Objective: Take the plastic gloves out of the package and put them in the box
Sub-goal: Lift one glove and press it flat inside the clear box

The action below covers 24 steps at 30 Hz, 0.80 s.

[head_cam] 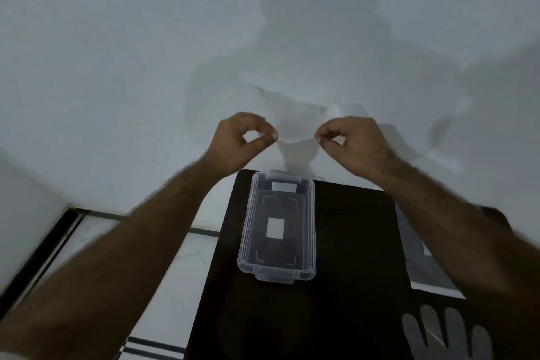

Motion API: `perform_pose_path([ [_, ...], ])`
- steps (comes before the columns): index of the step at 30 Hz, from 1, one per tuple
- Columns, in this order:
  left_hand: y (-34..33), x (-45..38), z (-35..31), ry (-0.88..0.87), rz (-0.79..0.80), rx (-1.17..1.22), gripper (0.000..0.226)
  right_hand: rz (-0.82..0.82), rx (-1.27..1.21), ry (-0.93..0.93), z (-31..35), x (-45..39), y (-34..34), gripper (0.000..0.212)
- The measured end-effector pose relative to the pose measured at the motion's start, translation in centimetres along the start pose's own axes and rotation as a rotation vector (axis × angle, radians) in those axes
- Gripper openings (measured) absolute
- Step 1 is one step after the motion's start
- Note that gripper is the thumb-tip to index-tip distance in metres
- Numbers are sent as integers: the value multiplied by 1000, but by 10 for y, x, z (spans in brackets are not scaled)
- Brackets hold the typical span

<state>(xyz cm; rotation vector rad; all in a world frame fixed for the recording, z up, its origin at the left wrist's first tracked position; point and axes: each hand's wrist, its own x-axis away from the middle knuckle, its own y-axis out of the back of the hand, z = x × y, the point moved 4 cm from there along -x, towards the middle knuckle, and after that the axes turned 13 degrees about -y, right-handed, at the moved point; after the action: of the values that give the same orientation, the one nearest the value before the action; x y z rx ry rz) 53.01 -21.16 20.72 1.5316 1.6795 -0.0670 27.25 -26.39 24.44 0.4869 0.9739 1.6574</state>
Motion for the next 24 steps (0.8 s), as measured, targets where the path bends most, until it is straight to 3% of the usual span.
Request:
perform_pose_path([
  [6,-28,55,34,49,153,-130,13,80,81,-14,-40,32,-64,17],
  [12,-54,119,51,30,286,-182,14,274,201,-6,-72,83,-128,17],
  [18,-73,178,73,72,515,-264,17,442,282,45,-88,127,-176,22],
  [24,-93,200,80,-8,787,-368,20,567,518,120,-91,140,-198,17],
])
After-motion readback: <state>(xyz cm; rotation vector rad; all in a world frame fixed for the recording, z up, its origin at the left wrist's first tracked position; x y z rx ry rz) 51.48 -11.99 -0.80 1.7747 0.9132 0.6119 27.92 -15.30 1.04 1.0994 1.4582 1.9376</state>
